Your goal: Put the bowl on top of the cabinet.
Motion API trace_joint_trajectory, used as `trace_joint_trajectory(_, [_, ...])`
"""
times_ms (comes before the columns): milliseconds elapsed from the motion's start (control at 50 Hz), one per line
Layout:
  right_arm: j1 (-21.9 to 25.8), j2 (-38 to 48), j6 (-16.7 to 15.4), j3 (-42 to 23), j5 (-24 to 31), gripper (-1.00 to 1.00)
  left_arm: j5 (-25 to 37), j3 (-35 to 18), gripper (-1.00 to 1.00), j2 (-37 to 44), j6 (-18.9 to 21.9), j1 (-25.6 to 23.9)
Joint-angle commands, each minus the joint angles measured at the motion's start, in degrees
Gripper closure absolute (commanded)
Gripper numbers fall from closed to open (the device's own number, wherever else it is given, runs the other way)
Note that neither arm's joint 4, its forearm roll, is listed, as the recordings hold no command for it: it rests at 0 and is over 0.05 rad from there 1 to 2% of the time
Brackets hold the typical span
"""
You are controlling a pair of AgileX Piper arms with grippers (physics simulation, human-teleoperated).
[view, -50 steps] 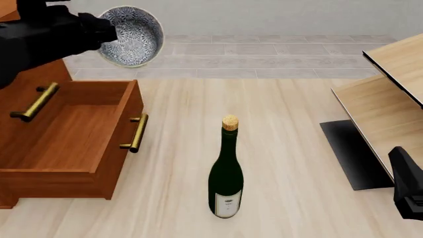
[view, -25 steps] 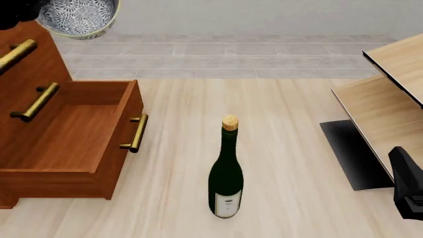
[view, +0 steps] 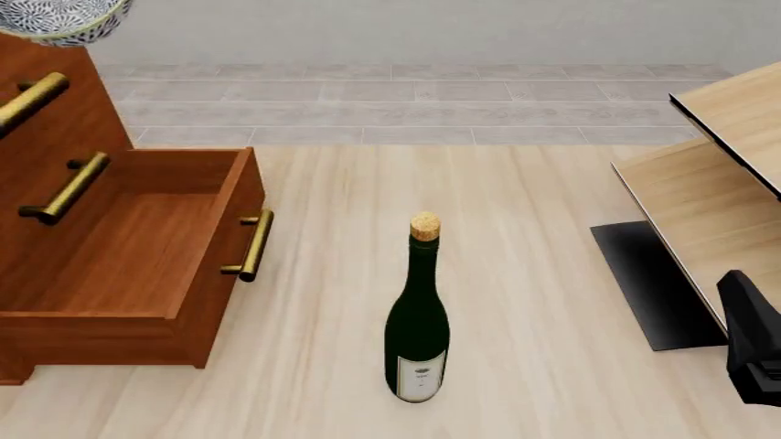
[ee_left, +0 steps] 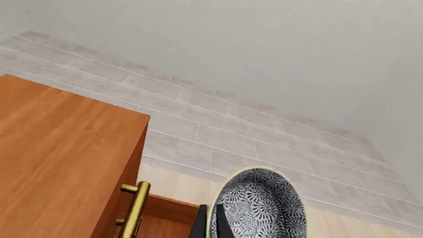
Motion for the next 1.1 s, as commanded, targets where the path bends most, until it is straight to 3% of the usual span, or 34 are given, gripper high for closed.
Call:
trace_joint_trajectory(20, [0.01,0.0,0.01,0.0,0.0,-1.0,3.73,-3.15,1.0,-1.05,-1.49,3.99])
trace_joint_trajectory(240, [0.0,0.0,0.01,0.0,0.0,-1.0,7.26,-7.66,1.0,-1.93,-4.71,9.53])
trace_joint_trajectory(340, [-0.01,0.0,0.02,0.0,0.0,-1.0,8.26,-9.3,1.0,-1.27,-6.97,14.82])
trace_joint_trajectory(580, [0.01,0.0,0.0,0.0,0.0,-1.0,10.74,-9.54,1.0,0.0,-11.94,21.46])
trace_joint_trajectory(680, [-0.01,0.0,0.01,0.0,0.0,-1.0,13.11,-9.92,1.0,0.88,-15.1,22.28])
trace_joint_trajectory(1100, [0.0,0.0,0.0,0.0,0.0,-1.0,15.46,-11.58,1.0,1.24,-20.27,25.67])
